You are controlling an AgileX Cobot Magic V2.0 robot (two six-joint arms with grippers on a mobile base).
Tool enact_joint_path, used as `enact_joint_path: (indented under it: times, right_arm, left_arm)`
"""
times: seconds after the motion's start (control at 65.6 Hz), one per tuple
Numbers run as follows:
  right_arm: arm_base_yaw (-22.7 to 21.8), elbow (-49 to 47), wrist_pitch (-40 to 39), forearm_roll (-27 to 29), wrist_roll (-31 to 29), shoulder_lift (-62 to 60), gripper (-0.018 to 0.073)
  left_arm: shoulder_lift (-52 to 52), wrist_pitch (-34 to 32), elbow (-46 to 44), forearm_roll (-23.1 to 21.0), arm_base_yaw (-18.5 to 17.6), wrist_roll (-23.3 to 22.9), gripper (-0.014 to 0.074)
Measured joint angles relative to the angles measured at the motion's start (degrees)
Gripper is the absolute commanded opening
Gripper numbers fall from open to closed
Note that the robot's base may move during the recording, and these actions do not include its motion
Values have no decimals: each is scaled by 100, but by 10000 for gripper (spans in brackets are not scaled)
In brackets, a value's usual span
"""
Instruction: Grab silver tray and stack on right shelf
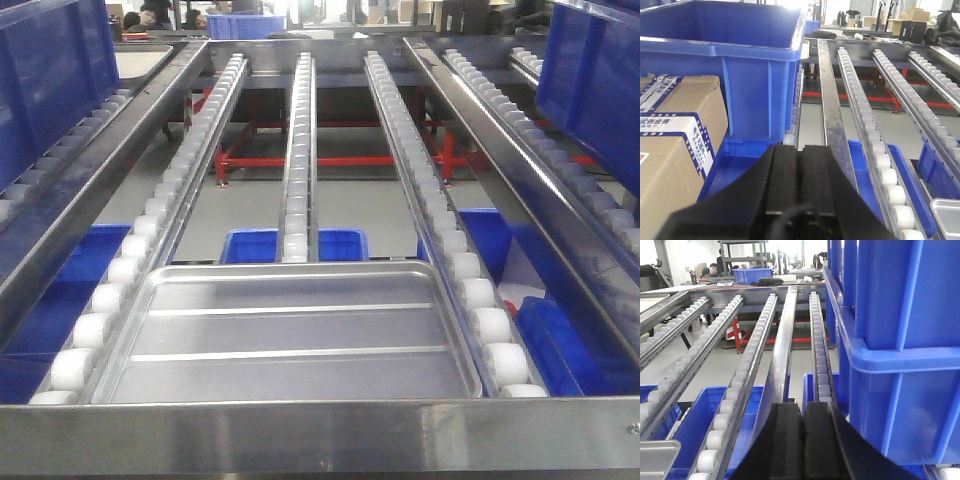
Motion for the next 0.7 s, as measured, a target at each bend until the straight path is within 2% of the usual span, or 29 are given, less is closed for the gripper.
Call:
enact_joint_path:
  times: [0.701]
  right_arm:
    - [0, 0, -1, 0, 0, 0, 55]
  left_arm:
    - [0, 0, 0, 11, 0, 0, -101]
